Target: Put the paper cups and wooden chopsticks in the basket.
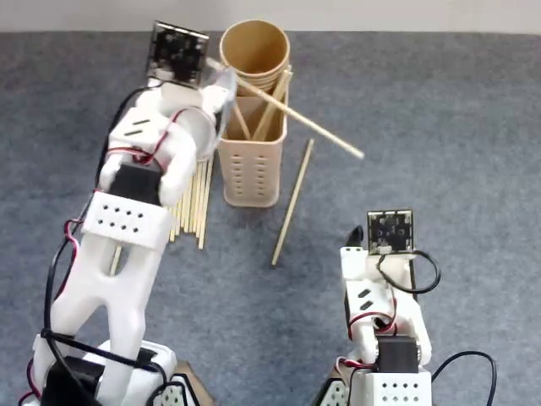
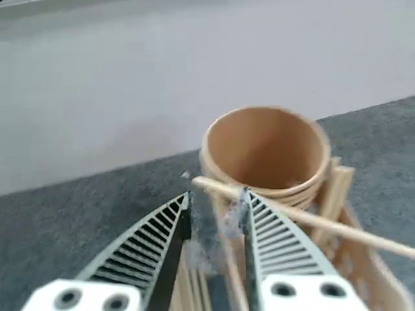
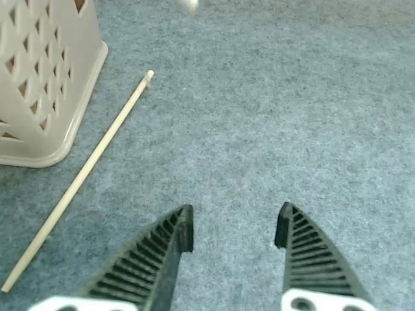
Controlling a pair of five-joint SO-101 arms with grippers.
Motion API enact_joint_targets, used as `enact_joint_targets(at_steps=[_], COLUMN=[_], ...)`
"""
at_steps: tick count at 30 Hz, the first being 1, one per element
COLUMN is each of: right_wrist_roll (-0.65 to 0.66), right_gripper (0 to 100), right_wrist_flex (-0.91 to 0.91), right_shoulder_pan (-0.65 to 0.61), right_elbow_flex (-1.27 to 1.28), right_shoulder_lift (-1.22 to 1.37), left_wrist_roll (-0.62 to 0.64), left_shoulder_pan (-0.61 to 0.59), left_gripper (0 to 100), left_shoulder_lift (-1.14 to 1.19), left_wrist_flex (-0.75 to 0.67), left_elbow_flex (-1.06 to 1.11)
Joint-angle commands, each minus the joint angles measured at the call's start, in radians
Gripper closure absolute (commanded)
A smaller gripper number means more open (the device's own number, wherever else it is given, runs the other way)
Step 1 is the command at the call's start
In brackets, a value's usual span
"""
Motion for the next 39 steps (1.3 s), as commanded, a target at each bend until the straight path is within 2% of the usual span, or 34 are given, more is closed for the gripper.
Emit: enact_joint_targets(at_steps=[1, 6, 10, 14, 18, 23, 25, 28, 31, 39], right_wrist_roll=[0.014, 0.014, 0.014, 0.014, 0.014, 0.014, 0.014, 0.014, 0.014, 0.014], right_gripper=[78.5, 78.5, 78.5, 78.5, 78.5, 78.5, 78.5, 78.5, 78.5, 78.5], right_wrist_flex=[0.001, 0.001, 0.001, 0.001, 0.001, 0.001, 0.001, 0.001, 0.001, 0.001], right_shoulder_pan=[0.008, 0.008, 0.008, 0.008, 0.008, 0.008, 0.008, 0.008, 0.008, 0.008], right_elbow_flex=[0.131, 0.131, 0.131, 0.131, 0.131, 0.131, 0.131, 0.131, 0.130, 0.130], right_shoulder_lift=[-0.018, -0.018, -0.018, -0.018, -0.018, -0.018, -0.018, -0.018, -0.018, -0.018], left_wrist_roll=[0.003, 0.008, 0.008, 0.005, 0.005, 0.005, -0.003, -0.091, -0.130, -0.161], left_shoulder_pan=[-0.087, -0.265, -0.375, -0.407, -0.403, -0.403, -0.403, -0.392, -0.377, -0.361], left_gripper=[85, 85, 85, 85, 85, 85, 84, 83, 82, 82], left_shoulder_lift=[-0.033, -0.033, -0.031, -0.019, 0.120, 0.452, 0.588, 0.780, 0.947, 1.280], left_wrist_flex=[-0.015, -0.012, 0.068, 0.140, 0.219, 0.376, 0.508, 0.726, 0.873, 1.033], left_elbow_flex=[0.027, 0.101, 0.147, 0.157, 0.091, -0.165, -0.328, -0.584, -0.800, -1.181])
